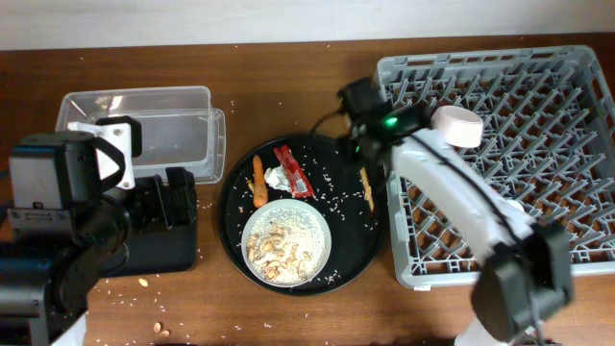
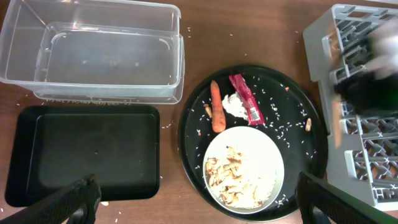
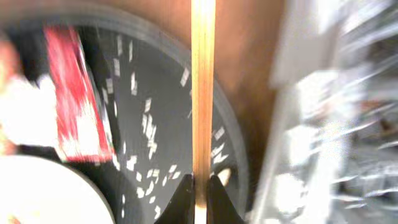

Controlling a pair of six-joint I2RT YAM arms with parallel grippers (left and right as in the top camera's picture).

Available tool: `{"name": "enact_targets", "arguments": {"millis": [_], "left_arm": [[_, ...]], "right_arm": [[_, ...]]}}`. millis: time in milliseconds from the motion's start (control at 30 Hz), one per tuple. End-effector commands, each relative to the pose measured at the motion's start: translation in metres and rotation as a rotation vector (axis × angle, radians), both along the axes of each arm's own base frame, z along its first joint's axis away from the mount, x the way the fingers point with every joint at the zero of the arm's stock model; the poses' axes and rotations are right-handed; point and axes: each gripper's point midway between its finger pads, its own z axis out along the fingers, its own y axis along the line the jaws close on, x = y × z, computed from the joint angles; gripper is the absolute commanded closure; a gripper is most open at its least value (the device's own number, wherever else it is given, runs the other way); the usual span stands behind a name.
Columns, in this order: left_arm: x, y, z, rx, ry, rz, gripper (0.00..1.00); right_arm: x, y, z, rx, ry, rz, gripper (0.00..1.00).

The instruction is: Sort waste into correct bins and load items into the dishwasher rack

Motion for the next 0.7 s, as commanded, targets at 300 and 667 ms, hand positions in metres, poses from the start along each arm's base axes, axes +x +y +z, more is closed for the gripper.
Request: {"name": "enact_targets", "arguments": {"millis": [300,667], "left_arm": [[-0.002,0.003,0.002,0.007,-0.011,0.016,0.01],[-0.002,0.003,0.002,0.007,-0.011,0.016,0.01]], "right_arm": [[0.024,-0.090,0.010,0.078,0.028,-0.037,0.96],[0.014,-0.069,0.038,0.132,0.001,-0.015,0.43]]}}
